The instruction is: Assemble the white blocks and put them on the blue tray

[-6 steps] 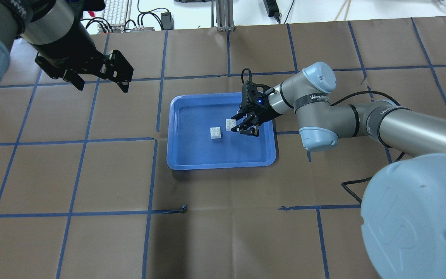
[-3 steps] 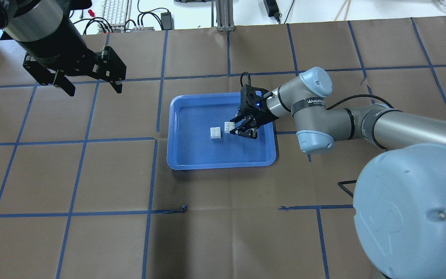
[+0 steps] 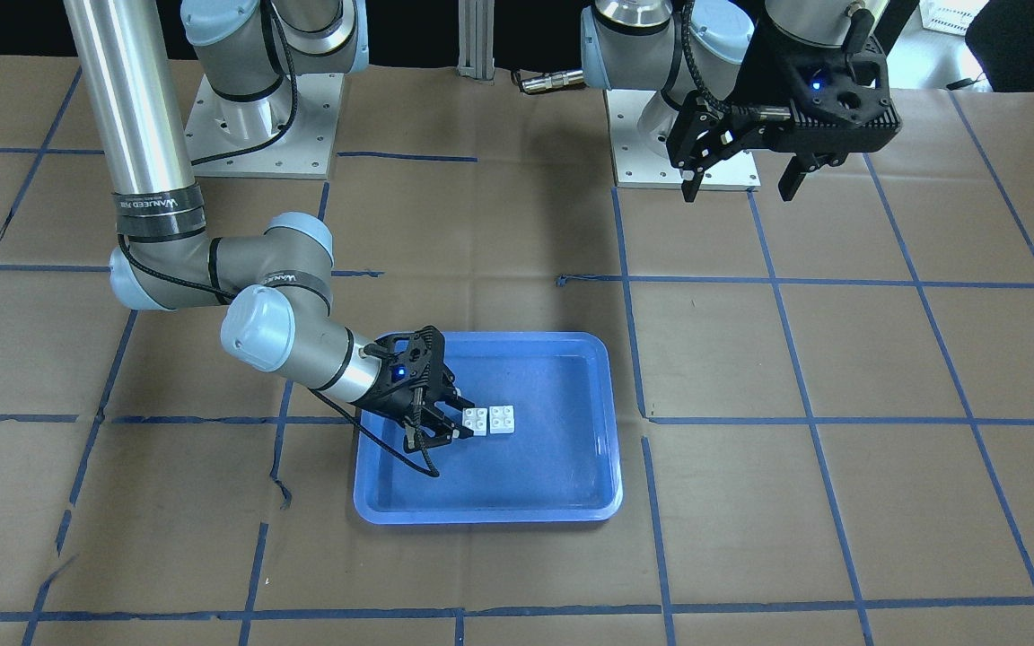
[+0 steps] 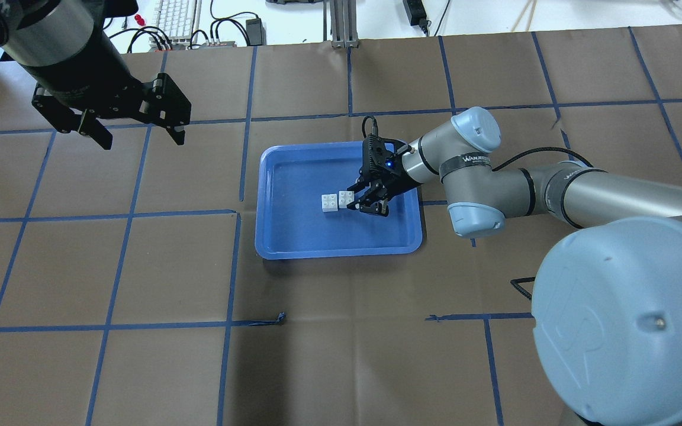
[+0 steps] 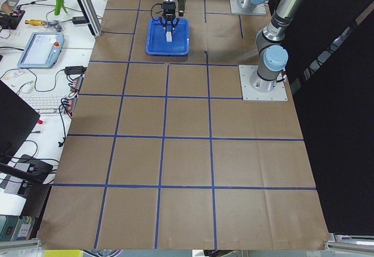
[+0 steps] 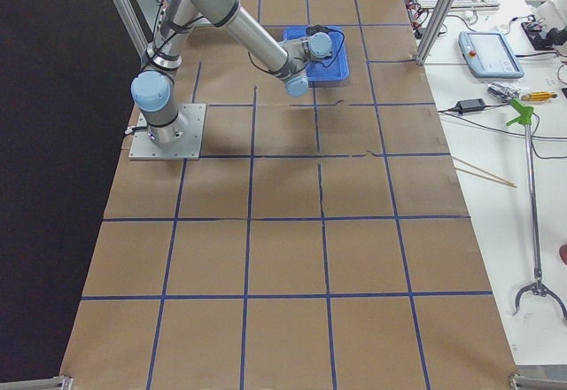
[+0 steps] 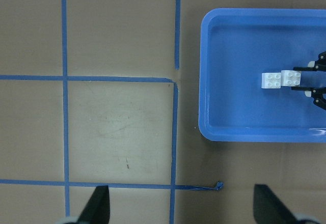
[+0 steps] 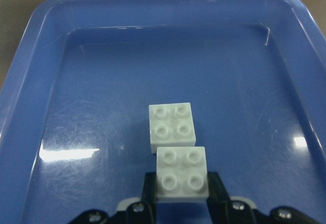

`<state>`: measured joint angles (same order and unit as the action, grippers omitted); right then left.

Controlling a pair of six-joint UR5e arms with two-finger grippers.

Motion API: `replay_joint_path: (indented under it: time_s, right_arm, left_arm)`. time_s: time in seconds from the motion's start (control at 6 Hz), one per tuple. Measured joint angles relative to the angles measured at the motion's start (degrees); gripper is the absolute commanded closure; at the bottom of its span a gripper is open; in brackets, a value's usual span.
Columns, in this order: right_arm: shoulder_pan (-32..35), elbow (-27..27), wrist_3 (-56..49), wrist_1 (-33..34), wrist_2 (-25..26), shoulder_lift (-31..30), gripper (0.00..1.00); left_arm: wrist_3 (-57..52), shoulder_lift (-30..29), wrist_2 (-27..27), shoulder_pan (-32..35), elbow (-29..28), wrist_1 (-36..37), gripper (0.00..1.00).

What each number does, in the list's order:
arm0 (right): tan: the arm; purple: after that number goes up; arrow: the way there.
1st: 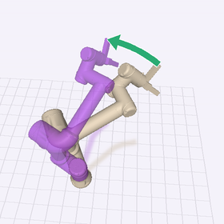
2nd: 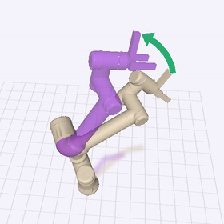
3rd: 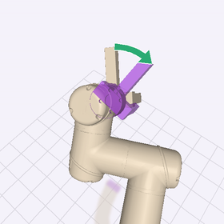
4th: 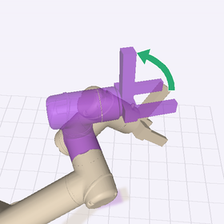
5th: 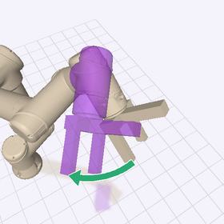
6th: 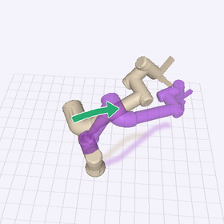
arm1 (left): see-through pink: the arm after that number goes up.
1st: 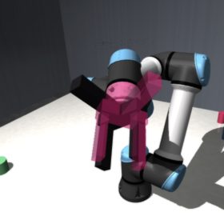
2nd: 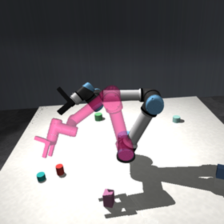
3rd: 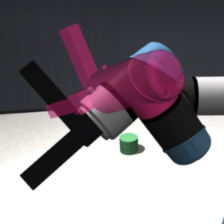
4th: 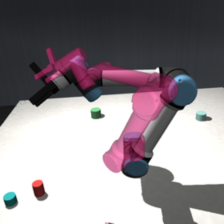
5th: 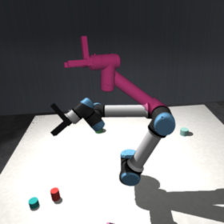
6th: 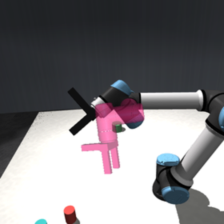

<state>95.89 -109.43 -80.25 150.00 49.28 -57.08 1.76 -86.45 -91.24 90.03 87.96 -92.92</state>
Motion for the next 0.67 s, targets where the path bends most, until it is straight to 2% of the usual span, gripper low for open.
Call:
replay_joint_path:
  time_s: [0.67]
  right_arm:
    - [0.09,-0.07,0.01,0.01,-0.14,0.04,0.72]
  left_arm:
    - [0.06,0.09,-0.03,-0.05,0.02,-0.18,0.01]
